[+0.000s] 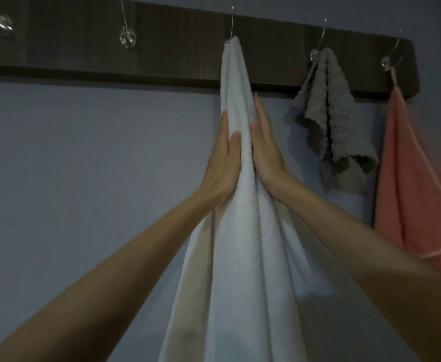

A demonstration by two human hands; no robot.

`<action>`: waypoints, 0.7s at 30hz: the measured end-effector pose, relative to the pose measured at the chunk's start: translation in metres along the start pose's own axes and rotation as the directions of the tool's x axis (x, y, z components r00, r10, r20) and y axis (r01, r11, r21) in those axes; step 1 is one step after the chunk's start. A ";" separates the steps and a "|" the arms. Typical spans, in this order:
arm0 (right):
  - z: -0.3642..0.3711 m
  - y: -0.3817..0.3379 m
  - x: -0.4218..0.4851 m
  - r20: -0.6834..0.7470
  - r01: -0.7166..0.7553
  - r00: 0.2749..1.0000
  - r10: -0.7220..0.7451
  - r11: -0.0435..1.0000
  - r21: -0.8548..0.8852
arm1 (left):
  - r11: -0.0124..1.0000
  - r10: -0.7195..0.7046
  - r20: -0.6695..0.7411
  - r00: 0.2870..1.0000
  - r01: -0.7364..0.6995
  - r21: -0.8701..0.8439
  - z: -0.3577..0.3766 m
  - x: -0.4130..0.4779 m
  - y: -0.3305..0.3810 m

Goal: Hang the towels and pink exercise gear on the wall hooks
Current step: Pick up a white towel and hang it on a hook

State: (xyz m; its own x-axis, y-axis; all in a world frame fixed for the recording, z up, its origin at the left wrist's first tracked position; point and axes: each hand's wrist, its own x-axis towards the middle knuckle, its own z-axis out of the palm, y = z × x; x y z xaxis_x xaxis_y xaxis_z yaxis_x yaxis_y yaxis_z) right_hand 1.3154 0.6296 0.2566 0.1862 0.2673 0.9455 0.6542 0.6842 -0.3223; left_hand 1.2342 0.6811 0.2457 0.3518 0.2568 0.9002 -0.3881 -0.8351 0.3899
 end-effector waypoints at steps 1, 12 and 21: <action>0.002 0.001 -0.009 -0.003 -0.006 1.000 0.006 1.000 -0.014 | 1.000 -0.018 -0.004 1.000 0.018 0.013 0.002 -0.008 -0.003; 0.013 -0.003 -0.099 0.019 -0.159 0.987 0.161 0.984 -0.079 | 0.986 -0.113 -0.047 0.992 0.106 -0.129 0.002 -0.097 -0.018; 0.020 0.010 -0.170 -0.001 -0.263 0.964 0.266 0.952 -0.156 | 0.983 -0.177 -0.026 0.984 0.176 -0.044 0.009 -0.182 -0.046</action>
State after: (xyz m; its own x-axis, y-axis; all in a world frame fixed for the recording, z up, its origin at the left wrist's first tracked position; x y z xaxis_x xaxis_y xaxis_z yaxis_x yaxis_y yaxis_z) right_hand 1.2759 0.6045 0.0917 0.3540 0.4393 0.8257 0.6884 0.4753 -0.5480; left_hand 1.1952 0.6683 0.0622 0.3926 0.4135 0.8215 -0.3568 -0.7547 0.5505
